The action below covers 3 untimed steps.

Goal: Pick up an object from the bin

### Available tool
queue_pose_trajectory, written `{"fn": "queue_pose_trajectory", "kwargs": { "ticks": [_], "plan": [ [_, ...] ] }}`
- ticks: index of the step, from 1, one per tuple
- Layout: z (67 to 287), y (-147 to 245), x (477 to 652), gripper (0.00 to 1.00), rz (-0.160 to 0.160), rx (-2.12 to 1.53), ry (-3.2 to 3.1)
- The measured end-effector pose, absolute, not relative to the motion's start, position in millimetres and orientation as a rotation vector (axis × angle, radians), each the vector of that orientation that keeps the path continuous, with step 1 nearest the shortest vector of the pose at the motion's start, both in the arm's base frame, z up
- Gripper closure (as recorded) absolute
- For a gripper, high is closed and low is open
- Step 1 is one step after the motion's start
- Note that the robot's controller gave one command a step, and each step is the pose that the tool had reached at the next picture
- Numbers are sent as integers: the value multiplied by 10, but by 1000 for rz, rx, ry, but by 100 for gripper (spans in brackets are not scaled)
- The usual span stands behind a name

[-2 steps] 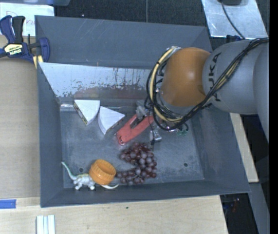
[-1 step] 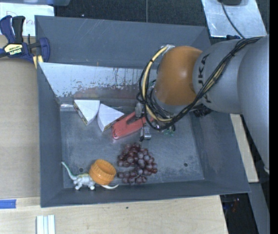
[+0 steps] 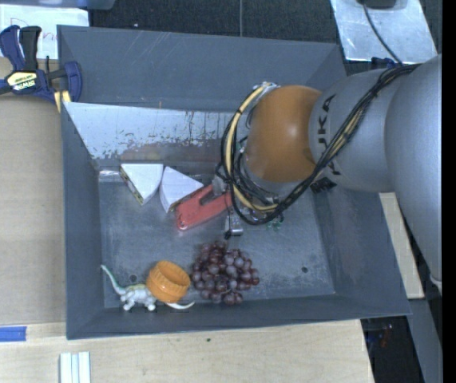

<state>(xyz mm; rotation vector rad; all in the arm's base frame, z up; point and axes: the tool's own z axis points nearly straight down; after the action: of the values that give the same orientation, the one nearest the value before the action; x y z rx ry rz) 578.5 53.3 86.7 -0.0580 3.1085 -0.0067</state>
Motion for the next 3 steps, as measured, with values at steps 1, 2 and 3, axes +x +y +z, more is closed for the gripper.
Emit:
{"fn": "queue_pose_trajectory", "kwargs": {
  "ticks": [1, 2, 3],
  "plan": [
    [820, 648, 5639, 0, -2, 90, 3087],
    [757, 908, 5969, 0, -9, -10, 3098],
    [734, 978, 6002, 0, -6, -4, 3093]
  ]
}}
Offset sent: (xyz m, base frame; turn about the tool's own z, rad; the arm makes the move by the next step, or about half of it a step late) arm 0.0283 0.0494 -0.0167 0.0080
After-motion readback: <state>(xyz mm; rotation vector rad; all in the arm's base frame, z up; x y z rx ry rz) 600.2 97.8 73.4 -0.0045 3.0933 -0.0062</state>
